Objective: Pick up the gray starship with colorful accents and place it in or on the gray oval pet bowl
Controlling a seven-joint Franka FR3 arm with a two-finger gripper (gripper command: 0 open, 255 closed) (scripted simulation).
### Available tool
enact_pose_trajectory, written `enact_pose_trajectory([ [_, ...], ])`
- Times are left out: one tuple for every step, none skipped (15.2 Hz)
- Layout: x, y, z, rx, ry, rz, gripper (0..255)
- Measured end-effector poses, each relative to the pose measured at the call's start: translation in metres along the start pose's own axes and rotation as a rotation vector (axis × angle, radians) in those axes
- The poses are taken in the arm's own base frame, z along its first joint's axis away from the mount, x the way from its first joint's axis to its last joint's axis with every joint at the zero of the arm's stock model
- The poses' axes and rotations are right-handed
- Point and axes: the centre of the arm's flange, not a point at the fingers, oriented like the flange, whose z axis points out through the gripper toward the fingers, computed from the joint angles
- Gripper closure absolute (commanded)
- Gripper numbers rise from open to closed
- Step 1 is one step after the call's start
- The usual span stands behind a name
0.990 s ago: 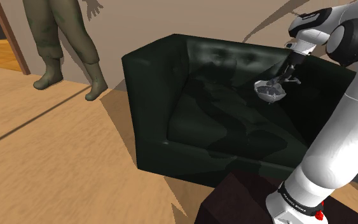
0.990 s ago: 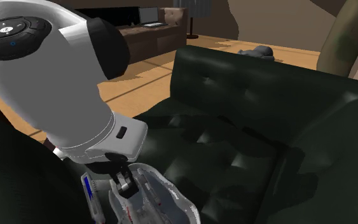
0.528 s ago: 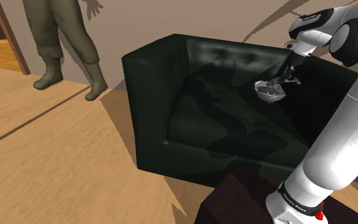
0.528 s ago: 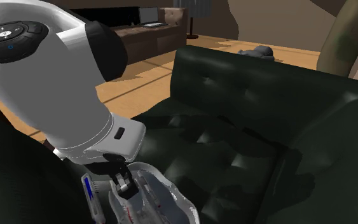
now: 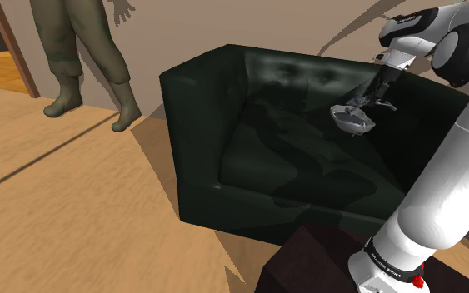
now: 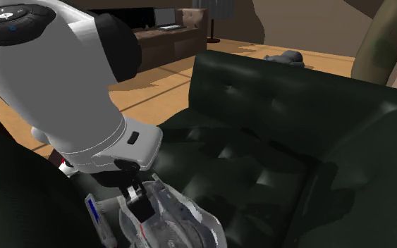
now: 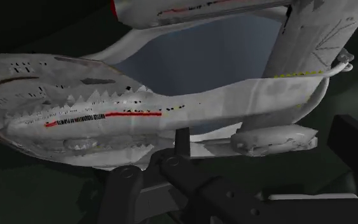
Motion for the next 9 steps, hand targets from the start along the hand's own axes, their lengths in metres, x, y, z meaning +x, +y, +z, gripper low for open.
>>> enact_pose_trajectory([
  [0.002,0.002,-0.009,-0.002,-0.006,-0.008,0],
  [0.002,0.003,-0.022,-0.006,-0.013,-0.011,0],
  [0.001,0.005,-0.032,-0.007,-0.017,-0.015,0],
  [0.000,0.005,-0.032,-0.009,-0.009,-0.014,0],
  [0.001,0.004,-0.034,-0.009,-0.016,-0.014,0],
  [0.002,0.000,-0.032,-0.010,-0.024,-0.016,0],
  [0.003,0.002,-0.033,-0.012,-0.039,-0.020,0],
  [0.003,0.003,-0.034,-0.012,-0.036,-0.019,0],
  [0.002,0.004,-0.038,-0.012,-0.032,-0.018,0],
])
